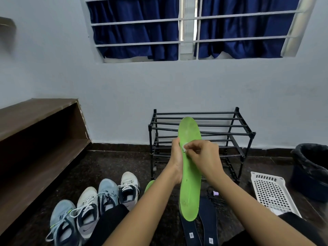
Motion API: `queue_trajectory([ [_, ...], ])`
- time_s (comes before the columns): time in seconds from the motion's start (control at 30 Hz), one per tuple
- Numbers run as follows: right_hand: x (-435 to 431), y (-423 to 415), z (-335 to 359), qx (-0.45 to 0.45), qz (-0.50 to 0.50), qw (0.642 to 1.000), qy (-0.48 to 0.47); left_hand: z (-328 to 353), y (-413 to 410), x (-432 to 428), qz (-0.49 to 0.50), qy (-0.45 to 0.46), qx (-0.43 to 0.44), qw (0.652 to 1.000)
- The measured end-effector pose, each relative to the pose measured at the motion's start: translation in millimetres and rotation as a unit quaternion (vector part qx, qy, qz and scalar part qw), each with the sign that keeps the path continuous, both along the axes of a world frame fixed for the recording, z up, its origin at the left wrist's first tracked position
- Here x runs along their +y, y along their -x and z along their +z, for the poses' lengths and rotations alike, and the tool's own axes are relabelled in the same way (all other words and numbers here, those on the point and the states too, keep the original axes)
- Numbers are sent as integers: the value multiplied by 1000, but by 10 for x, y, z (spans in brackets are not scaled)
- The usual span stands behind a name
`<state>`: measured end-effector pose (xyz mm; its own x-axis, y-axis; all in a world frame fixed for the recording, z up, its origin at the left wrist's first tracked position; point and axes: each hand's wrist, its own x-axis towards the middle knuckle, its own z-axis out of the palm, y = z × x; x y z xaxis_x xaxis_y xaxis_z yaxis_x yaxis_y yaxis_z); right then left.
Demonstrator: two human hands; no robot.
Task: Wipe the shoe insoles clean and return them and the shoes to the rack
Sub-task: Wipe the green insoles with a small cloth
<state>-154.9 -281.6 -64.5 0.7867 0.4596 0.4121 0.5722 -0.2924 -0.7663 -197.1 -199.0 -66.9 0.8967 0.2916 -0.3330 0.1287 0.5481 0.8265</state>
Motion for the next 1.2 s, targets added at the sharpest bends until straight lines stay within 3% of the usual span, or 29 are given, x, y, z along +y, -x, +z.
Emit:
queue_trajectory([
  [0.33,11,132,-34,31,60,997,41,15,-21,201,38,24,6,999],
  [0.63,11,-69,39,-12,-16,1000,21,-36,-71,35,-15,-9,0,1000],
  [0.77,33,27,21,-12,-4,1000,13,18,-52,160,5,-27,-13,1000],
  [0.97,54,185,-41,-9,37,998,53,34,-79,318,71,15,-60,996],
  [1.2,112,73,-129,-38,-26,994,96,-53,-99,208,51,-28,-10,998],
])
